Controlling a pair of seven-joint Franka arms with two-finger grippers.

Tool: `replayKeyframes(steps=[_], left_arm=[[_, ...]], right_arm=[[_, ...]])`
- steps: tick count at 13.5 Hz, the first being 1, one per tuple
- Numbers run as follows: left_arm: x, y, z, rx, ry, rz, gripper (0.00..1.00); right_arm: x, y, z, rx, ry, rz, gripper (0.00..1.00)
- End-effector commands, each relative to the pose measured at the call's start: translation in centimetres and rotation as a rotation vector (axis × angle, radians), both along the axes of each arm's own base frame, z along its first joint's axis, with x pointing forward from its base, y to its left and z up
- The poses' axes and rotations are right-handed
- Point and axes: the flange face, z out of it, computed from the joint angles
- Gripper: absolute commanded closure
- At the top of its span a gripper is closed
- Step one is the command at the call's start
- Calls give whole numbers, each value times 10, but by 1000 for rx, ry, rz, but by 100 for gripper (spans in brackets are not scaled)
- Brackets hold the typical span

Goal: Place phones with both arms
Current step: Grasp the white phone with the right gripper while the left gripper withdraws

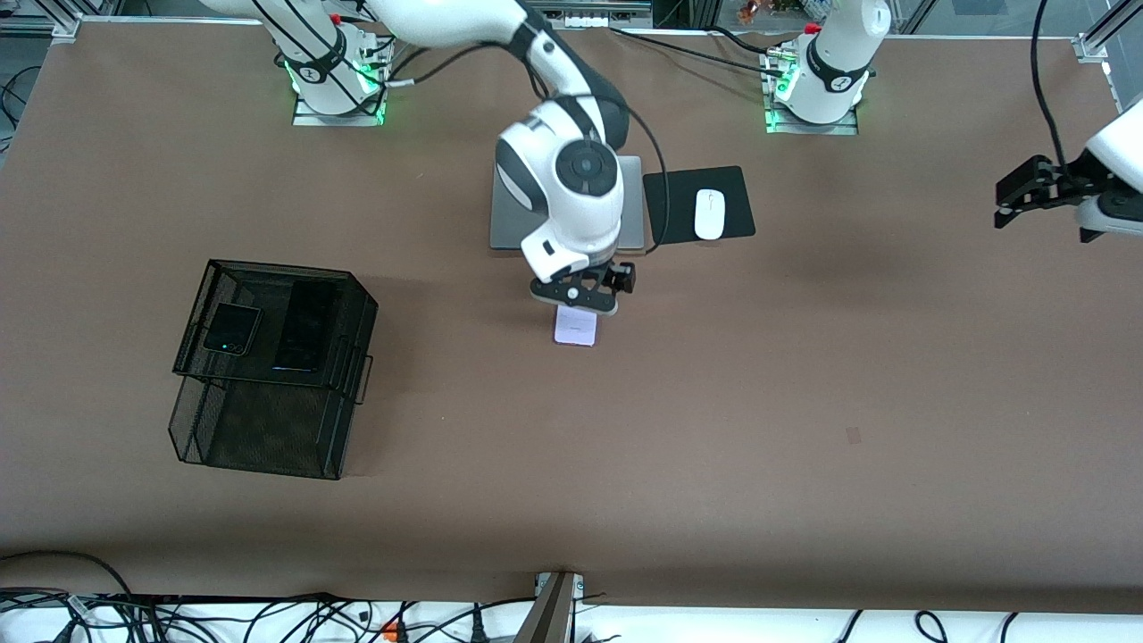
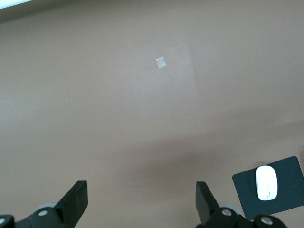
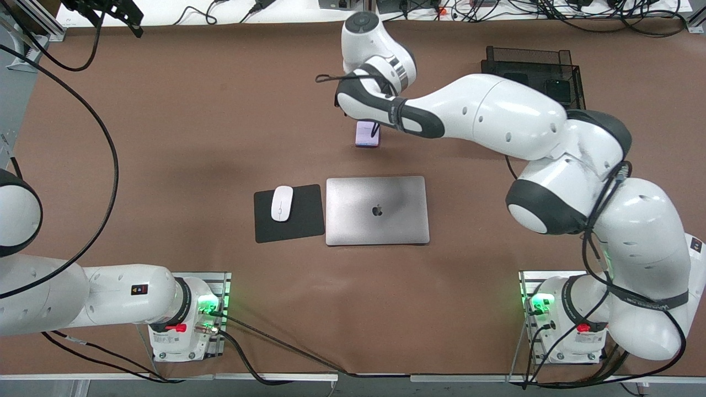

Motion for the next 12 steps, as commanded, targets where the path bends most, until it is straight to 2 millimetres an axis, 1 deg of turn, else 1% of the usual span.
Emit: replayKeyframes(steps=[1, 2, 3, 4, 7, 8, 10, 12], left_arm=[[1, -6, -2, 17, -11, -16, 0], [2, -6, -3, 13, -10, -16, 0], [2, -6, -3, 13, -10, -17, 0], [2, -6, -2, 13, -11, -16, 0], [4, -9, 1, 13, -19, -22, 0], [11, -4, -3, 13, -13, -14, 0], [22, -11, 1, 12, -25, -25, 0], [25, -14, 3, 11, -31, -32, 0]], right_arm=[[6, -4, -40, -9, -19, -4, 0], [7, -7, -54, -2, -36, -6, 0], [8, -6, -68, 8, -55, -5, 0], [8, -7, -78, 2, -53, -6, 0], [6, -8, -91, -3, -49, -17, 0], [6, -8, -94, -1, -47, -24, 0], [6, -10, -102, -12, -44, -23, 0], [4, -11, -111, -18, -37, -24, 0]])
